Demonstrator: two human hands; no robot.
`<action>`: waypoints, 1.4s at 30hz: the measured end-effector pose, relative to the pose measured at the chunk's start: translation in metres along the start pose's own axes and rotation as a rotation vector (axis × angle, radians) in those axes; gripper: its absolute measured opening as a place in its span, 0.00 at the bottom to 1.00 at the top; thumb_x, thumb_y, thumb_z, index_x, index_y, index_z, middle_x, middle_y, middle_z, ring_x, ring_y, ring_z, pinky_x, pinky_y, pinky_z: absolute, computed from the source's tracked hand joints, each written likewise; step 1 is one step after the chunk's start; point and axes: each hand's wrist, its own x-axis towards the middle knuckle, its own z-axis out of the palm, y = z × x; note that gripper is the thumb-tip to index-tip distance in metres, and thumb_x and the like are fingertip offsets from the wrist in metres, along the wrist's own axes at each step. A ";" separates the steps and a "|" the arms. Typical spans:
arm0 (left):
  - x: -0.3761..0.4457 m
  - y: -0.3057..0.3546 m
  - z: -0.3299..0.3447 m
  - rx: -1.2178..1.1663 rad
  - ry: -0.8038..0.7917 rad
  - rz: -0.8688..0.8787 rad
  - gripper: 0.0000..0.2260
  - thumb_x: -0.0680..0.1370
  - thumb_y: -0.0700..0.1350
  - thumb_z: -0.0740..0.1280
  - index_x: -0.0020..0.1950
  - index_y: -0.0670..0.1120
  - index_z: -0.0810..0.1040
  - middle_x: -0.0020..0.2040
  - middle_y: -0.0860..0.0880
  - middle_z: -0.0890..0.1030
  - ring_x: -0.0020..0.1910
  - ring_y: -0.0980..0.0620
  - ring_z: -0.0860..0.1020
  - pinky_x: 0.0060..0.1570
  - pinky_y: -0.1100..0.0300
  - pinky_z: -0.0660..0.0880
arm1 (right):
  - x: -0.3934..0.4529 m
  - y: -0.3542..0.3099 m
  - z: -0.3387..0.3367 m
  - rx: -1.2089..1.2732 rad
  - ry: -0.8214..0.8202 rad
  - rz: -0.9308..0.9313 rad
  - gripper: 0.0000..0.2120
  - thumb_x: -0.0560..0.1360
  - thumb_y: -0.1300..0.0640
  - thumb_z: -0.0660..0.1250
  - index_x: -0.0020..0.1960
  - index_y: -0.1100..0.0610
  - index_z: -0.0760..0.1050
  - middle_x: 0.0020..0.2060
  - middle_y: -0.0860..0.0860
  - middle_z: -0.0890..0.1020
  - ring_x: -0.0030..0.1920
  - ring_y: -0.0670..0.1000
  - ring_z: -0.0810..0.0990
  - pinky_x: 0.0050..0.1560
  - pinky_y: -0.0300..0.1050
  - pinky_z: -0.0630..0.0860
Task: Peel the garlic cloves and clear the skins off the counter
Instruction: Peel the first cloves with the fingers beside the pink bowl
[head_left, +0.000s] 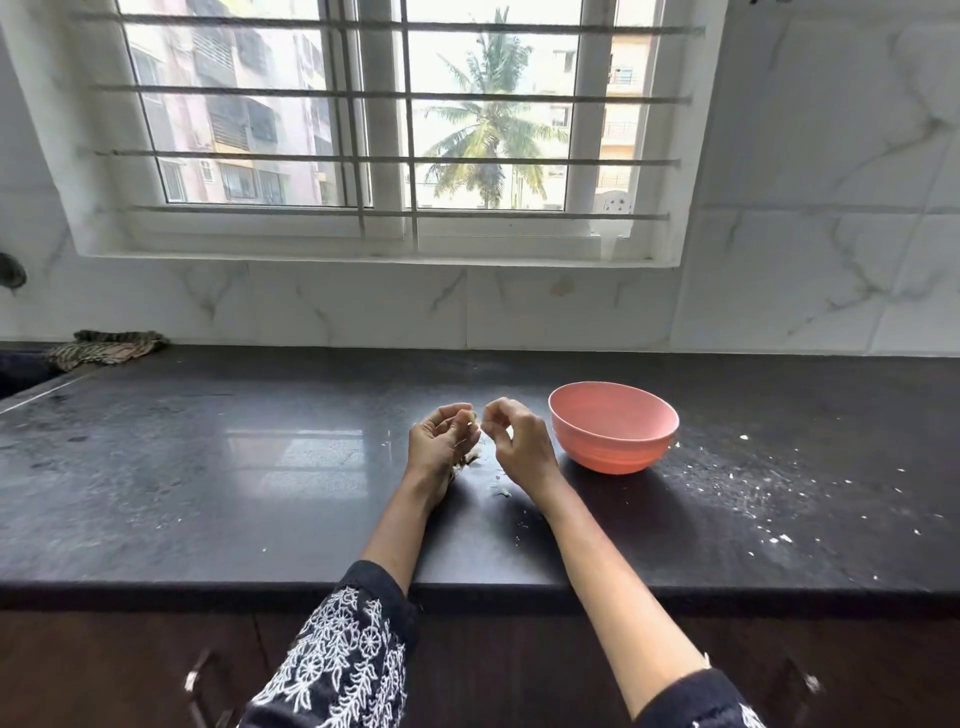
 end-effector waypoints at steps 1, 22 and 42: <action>0.000 0.000 0.000 -0.002 0.010 0.004 0.06 0.78 0.33 0.62 0.43 0.41 0.75 0.27 0.53 0.79 0.26 0.60 0.76 0.31 0.70 0.76 | 0.000 0.000 0.000 0.005 0.013 0.002 0.05 0.72 0.69 0.63 0.41 0.61 0.75 0.37 0.51 0.78 0.38 0.49 0.73 0.40 0.38 0.67; 0.001 -0.001 -0.004 0.084 -0.054 0.023 0.05 0.75 0.34 0.66 0.44 0.43 0.77 0.34 0.51 0.83 0.33 0.57 0.82 0.34 0.63 0.76 | -0.005 -0.010 -0.005 -0.137 0.071 0.014 0.04 0.73 0.53 0.69 0.44 0.54 0.80 0.39 0.48 0.81 0.39 0.48 0.76 0.40 0.43 0.71; 0.003 -0.005 -0.007 0.262 -0.018 0.135 0.10 0.71 0.30 0.69 0.52 0.33 0.78 0.31 0.54 0.83 0.31 0.61 0.80 0.34 0.68 0.77 | -0.004 -0.017 -0.004 -0.646 0.152 -0.244 0.11 0.65 0.53 0.73 0.28 0.55 0.75 0.26 0.48 0.75 0.31 0.51 0.77 0.19 0.39 0.66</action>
